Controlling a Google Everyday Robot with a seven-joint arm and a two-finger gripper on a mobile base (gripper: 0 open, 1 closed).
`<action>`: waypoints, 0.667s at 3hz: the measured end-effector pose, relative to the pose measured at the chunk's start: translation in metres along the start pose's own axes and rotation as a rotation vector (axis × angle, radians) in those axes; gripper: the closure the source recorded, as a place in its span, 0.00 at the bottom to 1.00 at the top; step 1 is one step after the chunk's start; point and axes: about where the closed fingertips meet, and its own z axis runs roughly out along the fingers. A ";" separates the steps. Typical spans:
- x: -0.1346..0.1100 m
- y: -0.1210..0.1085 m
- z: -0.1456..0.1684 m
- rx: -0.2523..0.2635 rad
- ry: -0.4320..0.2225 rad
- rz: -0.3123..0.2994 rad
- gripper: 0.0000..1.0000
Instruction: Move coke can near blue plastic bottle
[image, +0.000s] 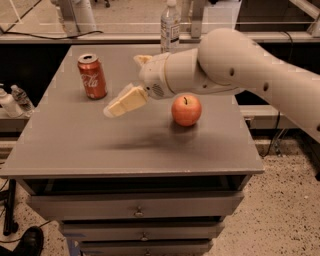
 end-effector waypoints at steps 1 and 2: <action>0.006 -0.017 0.035 -0.002 -0.031 0.009 0.00; 0.006 -0.028 0.068 -0.015 -0.046 0.040 0.00</action>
Offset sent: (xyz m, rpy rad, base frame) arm 0.0789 0.0754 -0.0398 0.0874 0.0663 0.0042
